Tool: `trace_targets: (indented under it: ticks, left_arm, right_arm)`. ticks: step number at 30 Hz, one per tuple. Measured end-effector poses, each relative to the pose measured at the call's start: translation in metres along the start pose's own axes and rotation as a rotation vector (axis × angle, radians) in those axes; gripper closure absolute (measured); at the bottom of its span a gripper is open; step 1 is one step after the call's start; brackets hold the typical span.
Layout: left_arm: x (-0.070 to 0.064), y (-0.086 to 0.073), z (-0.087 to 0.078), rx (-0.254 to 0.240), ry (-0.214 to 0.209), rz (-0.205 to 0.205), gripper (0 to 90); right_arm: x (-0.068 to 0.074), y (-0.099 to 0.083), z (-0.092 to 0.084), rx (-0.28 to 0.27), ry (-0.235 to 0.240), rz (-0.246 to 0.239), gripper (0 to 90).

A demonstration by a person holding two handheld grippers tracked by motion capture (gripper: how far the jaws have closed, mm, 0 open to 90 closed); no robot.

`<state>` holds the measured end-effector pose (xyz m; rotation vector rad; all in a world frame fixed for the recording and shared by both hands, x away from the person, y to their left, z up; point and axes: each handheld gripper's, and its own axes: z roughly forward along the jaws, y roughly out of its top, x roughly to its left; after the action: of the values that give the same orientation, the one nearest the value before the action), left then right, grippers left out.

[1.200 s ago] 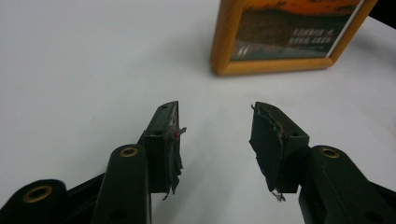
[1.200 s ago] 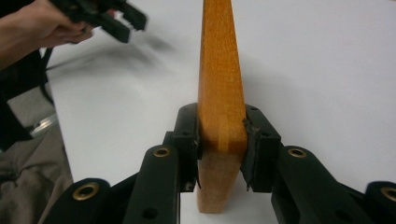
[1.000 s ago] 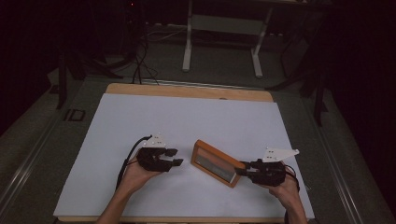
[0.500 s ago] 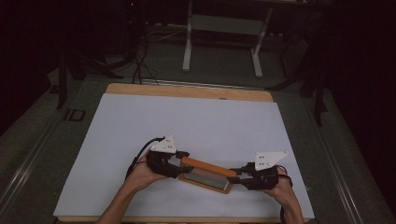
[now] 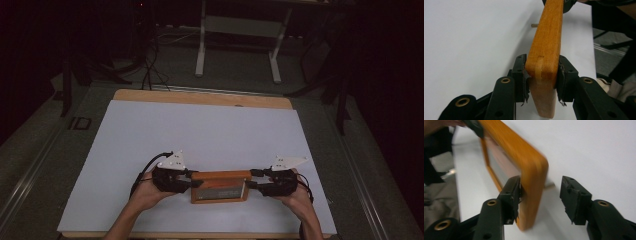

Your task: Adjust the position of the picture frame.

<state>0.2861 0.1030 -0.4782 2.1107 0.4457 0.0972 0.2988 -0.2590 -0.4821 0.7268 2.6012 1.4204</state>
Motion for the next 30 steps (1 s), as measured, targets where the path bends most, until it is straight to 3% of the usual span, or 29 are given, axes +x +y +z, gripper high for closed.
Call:
trace_targets:
  ticks: [5, 10, 16, 23, 26, 30]
  left_arm:
    - [0.003, -0.006, -0.007, -0.004, 0.029, -0.079, 65.5]
    - [0.009, -0.018, -0.016, -0.033, 0.066, -0.161, 64.2]
    - [0.014, -0.033, -0.023, -0.057, 0.104, -0.247, 61.3]
    - [0.026, -0.046, -0.022, -0.045, 0.111, -0.351, 55.5]
    - [0.029, -0.050, -0.021, -0.018, 0.116, -0.374, 51.4]
    - [0.032, -0.055, -0.020, -0.025, 0.103, -0.397, 49.8]
  right_arm:
    - [-0.002, -0.007, 0.007, 0.040, -0.037, 0.040, 49.6]
    - [-0.002, -0.010, 0.019, 0.073, -0.045, 0.067, 54.4]
    - [0.009, -0.005, 0.037, 0.111, -0.055, 0.048, 63.8]
    - [0.022, 0.004, 0.058, 0.122, -0.043, 0.007, 64.3]
    - [0.026, 0.004, 0.065, 0.137, -0.033, 0.000, 64.5]
    - [0.028, 0.002, 0.068, 0.147, -0.031, -0.001, 65.0]
